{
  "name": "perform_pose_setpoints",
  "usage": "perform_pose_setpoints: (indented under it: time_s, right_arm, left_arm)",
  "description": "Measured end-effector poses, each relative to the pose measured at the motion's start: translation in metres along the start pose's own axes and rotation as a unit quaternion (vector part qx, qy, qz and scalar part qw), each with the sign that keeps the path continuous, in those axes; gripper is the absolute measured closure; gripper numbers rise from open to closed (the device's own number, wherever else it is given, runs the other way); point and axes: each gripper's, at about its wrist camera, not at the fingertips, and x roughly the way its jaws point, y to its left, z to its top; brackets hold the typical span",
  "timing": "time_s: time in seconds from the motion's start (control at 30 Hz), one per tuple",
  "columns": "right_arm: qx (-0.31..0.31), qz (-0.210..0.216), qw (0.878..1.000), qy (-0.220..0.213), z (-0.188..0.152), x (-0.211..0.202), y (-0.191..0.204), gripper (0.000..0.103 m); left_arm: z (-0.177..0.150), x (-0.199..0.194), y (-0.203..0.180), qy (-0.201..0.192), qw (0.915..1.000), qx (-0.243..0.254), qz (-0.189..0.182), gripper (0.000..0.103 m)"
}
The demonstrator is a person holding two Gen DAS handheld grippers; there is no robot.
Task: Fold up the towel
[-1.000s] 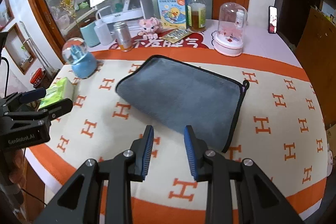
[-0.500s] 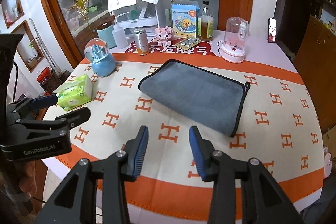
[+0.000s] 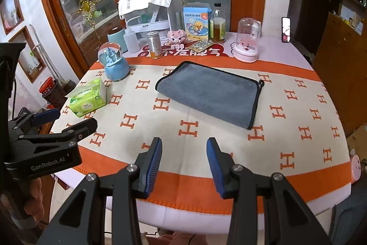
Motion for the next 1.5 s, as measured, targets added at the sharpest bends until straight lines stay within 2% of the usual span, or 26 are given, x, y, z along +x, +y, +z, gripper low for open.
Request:
perform_pose_setpoints:
  time_s: [0.27, 0.67, 1.1, 1.5]
  right_arm:
    - [0.001, -0.021, 0.999, -0.024, -0.013, -0.028, 0.012, 0.051]
    - [0.009, -0.029, 0.999, -0.038, -0.023, -0.052, 0.014, 0.051]
    - [0.006, -0.029, 0.999, -0.033, -0.02, -0.048, 0.015, 0.051]
    - [-0.001, -0.034, 0.999, -0.032, -0.015, -0.042, 0.013, 0.051]
  left_arm:
    - [-0.015, -0.026, 0.004, -0.01, 0.9999, 0.001, -0.003, 0.01]
    - [-0.025, -0.045, -0.003, -0.017, 0.9997, -0.007, -0.014, 0.01]
    - [-0.027, -0.044, 0.003, -0.011, 0.9995, -0.03, -0.004, 0.01]
    - [-0.023, -0.04, -0.003, -0.016, 0.9995, -0.027, -0.003, 0.01]
